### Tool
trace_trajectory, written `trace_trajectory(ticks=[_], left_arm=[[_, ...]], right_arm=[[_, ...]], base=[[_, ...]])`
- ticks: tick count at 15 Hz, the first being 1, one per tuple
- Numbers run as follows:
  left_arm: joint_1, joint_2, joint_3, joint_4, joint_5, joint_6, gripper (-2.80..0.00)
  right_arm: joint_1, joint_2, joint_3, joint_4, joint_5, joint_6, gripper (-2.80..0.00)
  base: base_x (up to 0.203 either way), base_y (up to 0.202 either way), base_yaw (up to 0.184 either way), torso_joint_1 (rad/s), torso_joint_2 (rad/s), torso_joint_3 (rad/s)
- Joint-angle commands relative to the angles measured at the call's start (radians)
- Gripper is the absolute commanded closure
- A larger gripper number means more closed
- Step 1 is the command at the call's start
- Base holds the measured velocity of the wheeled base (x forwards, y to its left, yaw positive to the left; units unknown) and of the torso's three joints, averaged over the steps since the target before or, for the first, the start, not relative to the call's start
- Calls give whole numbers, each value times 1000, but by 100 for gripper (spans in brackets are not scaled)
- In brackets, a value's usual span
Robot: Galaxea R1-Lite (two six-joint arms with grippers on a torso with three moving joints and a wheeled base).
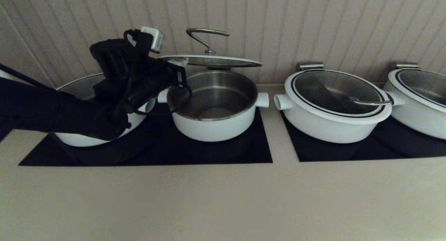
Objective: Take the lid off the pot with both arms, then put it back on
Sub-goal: Open the pot lid completely
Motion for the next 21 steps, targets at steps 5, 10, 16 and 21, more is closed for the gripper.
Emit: trace_trajectory(ticks=[5,10,16,21], left_arm=[[0,16,-12,-52,-1,1,0],[0,45,-93,-52,0,1,0],[0,55,-177,-52,1,5,0],[-2,55,-222,-52,-1,11,0]], right_arm=[[0,0,0,0,1,-1,0],[0,0,0,0,1,-1,0],[0,0,0,0,1,-1,0],[0,0,0,0,1,-1,0]], base=[[0,0,0,0,0,0],[0,0,0,0,0,0],[0,0,0,0,0,0],[0,0,0,0,0,0]])
